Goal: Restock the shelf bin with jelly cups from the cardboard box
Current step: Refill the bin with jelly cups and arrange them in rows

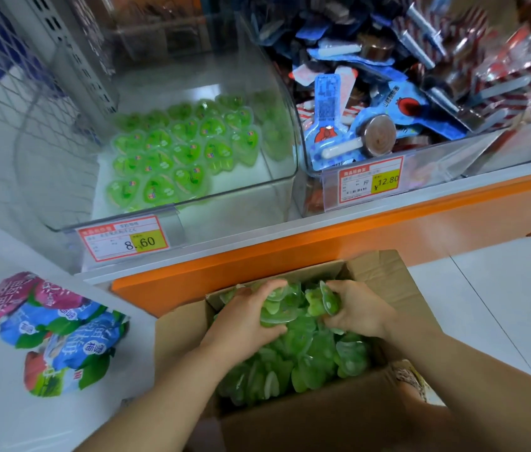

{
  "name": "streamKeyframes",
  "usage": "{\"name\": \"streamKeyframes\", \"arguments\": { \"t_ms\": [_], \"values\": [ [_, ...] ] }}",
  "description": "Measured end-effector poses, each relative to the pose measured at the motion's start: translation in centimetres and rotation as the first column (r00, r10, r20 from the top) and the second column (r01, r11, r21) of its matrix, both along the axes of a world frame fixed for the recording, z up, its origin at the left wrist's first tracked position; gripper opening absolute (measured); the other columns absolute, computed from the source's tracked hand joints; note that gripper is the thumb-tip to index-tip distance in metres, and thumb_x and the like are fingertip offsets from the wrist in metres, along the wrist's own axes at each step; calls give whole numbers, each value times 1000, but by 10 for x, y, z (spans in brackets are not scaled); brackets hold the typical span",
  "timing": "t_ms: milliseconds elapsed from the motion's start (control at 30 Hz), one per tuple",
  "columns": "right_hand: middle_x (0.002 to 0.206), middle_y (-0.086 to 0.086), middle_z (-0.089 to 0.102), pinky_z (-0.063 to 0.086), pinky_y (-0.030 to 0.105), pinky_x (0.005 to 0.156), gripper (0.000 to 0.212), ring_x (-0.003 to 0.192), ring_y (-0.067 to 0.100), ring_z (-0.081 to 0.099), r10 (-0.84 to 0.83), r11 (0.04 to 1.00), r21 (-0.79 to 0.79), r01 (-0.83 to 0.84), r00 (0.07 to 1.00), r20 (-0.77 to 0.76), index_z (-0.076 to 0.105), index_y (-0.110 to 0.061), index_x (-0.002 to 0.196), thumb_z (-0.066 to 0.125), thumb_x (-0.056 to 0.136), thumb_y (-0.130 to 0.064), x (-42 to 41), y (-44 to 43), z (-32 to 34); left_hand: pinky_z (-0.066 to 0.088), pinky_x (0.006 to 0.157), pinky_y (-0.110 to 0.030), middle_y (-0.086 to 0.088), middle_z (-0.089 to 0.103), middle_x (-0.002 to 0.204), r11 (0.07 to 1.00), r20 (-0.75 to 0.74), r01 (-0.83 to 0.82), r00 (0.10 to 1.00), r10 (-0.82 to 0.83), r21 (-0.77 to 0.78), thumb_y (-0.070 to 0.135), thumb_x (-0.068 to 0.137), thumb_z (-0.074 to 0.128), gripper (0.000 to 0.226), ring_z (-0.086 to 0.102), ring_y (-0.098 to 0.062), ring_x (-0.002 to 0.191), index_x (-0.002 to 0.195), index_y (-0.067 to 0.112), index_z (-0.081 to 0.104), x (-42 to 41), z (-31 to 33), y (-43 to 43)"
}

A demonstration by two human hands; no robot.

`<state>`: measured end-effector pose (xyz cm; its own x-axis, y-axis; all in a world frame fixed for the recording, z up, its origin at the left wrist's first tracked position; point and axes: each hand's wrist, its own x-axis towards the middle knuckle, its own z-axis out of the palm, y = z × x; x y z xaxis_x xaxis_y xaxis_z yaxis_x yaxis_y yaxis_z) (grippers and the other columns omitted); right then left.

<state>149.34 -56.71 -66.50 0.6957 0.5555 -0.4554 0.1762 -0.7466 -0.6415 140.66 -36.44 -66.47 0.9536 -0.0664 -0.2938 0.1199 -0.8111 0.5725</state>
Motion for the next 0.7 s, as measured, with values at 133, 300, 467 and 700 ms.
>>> {"name": "streamKeyframes", "arguments": {
  "t_ms": [133, 300, 467, 700],
  "values": [
    [85, -12, 66, 45, 11, 66, 22, 74, 1, 60, 38, 998, 39, -41, 995, 92, 64, -19, 92, 76, 74, -16, -11, -3, 41, 31, 103, -23, 15, 38, 145, 999, 77, 43, 996, -45, 27, 41, 79, 72, 72, 37, -8, 129, 136, 52, 28, -11, 42, 3],
    [81, -15, 63, 39, 9, 62, 24, 74, 2, 57, 92, 988, 92, -124, 952, 293, 61, -26, 88, 78, 71, -22, -35, -7, 109, 29, 98, -15, 21, 42, 140, 997, 205, 67, 976, -74, 39, 46, 76, 73, 73, 39, -3, 126, 135, 53, 30, -37, 112, 3],
    [77, -19, 63, 40, 9, 65, 29, 74, -10, 57, 105, 958, 207, -200, 912, 396, 57, -35, 79, 79, 70, -19, -57, 3, 185, 37, 94, -13, 26, 53, 122, 997, 344, 56, 938, -33, -58, 39, 70, 80, 67, 50, 3, 113, 121, 55, 40, -69, 193, 10],
    [96, -8, 68, 51, 25, 76, 28, 85, 4, 63, 61, 915, 333, -226, 895, 441, 66, -22, 102, 76, 76, -23, -47, 42, 266, 39, 90, -13, 30, 48, 123, 992, 532, -67, 839, 116, -111, 41, 69, 79, 63, 50, 4, 110, 114, 59, 40, -67, 283, 47]
  ]
}}
